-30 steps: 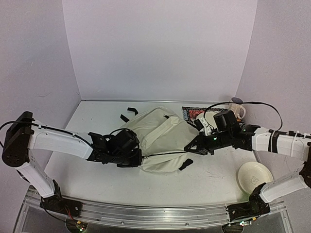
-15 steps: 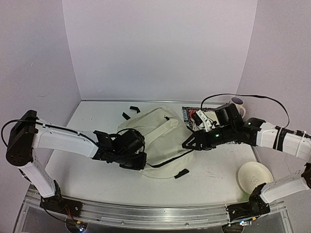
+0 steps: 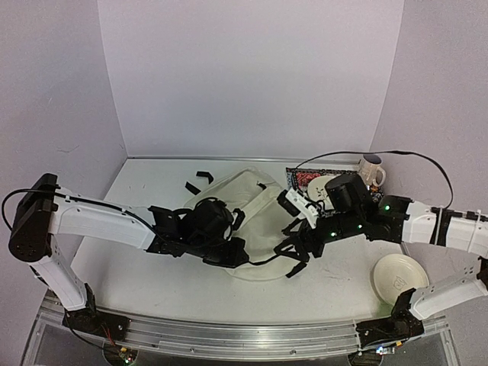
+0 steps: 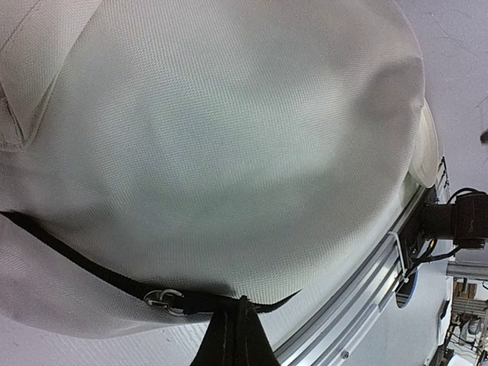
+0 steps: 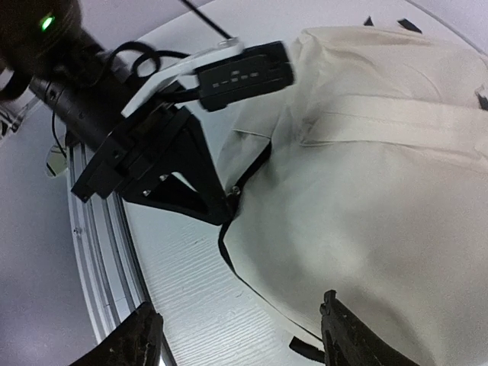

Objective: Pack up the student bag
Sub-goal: Hold the largest pocket of the student bag, then zip the largest pocket of the bag in the student bag.

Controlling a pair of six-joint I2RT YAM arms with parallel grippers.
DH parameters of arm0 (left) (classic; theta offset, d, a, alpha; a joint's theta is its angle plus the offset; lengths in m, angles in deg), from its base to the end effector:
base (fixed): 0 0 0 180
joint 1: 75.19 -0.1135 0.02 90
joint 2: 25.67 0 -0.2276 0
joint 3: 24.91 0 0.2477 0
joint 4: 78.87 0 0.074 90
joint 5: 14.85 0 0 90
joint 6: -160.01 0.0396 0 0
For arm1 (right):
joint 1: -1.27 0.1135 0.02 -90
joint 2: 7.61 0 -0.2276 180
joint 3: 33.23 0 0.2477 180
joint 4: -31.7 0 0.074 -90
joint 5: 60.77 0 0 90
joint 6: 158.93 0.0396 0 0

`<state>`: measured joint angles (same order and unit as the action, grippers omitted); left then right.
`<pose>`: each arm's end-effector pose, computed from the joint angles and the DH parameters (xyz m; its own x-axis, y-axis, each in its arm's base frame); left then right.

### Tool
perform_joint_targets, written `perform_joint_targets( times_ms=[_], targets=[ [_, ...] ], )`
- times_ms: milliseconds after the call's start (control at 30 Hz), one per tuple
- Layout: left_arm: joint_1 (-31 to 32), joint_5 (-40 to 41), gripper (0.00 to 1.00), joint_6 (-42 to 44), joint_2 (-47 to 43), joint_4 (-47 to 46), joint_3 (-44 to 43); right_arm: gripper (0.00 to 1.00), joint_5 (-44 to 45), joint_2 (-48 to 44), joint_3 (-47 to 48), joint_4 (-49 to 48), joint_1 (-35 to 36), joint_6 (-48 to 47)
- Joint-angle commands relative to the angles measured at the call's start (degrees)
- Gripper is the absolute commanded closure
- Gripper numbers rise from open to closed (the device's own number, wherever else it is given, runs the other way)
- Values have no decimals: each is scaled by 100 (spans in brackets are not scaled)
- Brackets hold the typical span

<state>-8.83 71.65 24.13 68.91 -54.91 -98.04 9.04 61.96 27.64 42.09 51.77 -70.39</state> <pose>0.1375 -0.3201 0.1689 -0.8676 0.1950 -0.4575 0.4435 0.7196 -0.5342 0.1742 0.2328 0.2530 -0.1842 -0.2611 -0.9476 -0.9367 0.3388 0.0888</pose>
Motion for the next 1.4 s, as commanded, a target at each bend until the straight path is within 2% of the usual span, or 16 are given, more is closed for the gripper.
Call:
perform_joint_targets(
  times_ms=[0,200,400,600,700,933,1167,1367],
  targets=[
    [-17,-165,100,2,-133,-416,-142,31,544,-117,-592,-1076,521,-1269],
    [-58,-345,100,-60,-186,-619,-160,36,1575,155,-1250,-2525,1108,-2163],
    [-344,-686,100,-333,-363,-1130,172,37,2741,845,-1131,-2883,1524,-2955],
    [-370,-937,100,-347,-231,-1236,70,43,3303,1465,-931,-3031,1711,-3299],
    [-400,-1009,100,-376,-238,-1280,88,54,3534,1639,-912,-3180,1816,-3361],
    [-670,-1069,100,-395,-291,-1236,245,99,3881,1677,-1000,-3315,2004,-3495],
    [-1290,-164,100,96,-121,34,95,100,3600,1075,-1158,-2709,2025,-3330],
    [-1677,257,100,286,154,516,130,100,3553,641,-1291,-2362,2028,-3117]
  ],
)
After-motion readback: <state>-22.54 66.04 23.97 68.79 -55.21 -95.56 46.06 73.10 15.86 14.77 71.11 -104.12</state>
